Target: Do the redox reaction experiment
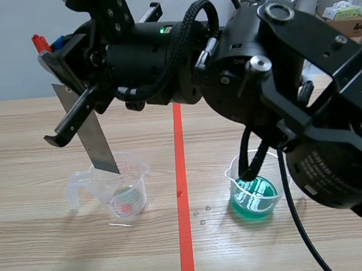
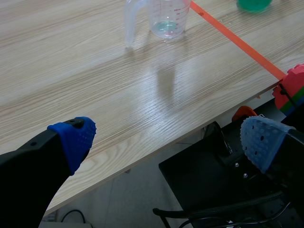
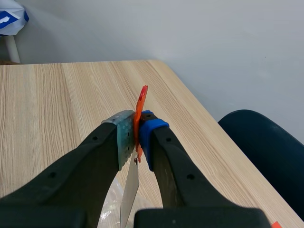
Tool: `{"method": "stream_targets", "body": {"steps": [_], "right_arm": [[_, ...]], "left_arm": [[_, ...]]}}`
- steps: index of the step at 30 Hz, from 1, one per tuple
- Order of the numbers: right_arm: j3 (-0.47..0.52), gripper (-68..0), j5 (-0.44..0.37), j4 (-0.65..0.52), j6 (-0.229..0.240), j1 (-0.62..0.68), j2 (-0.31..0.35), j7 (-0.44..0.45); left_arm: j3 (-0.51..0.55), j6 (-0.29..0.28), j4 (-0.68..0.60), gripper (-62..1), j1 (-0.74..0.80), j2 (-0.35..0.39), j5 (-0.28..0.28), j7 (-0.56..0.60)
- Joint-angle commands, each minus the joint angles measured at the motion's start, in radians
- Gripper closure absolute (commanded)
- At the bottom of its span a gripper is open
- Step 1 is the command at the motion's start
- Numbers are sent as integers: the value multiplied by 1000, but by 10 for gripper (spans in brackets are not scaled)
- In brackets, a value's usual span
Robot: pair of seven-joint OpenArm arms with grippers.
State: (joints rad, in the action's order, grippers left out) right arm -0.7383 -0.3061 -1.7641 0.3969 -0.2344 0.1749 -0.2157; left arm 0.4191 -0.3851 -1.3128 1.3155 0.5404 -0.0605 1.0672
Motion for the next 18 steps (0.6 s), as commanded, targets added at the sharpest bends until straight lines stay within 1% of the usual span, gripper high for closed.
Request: {"method": "stream_targets", "body": {"steps": [1, 9, 14, 16, 18], "right_arm": [[2, -20, -8, -6, -8, -14, 0, 12], [2, -19, -8, -1, -8, -14, 0, 14], [2, -19, -8, 61, -8, -15, 0, 61], [2, -19, -6, 97, -7, -15, 0, 93], [2, -19, 18, 130, -7, -15, 0, 142]], "left_arm": [[-4, 1, -9, -623, 1, 3, -6, 14], [-4, 1, -9, -623, 1, 3, -6, 14], [-4, 1, -9, -623, 1, 3, -6, 14], [-4, 1, -9, -623, 1, 3, -6, 14], [-4, 1, -9, -623, 1, 3, -6, 14]]}}
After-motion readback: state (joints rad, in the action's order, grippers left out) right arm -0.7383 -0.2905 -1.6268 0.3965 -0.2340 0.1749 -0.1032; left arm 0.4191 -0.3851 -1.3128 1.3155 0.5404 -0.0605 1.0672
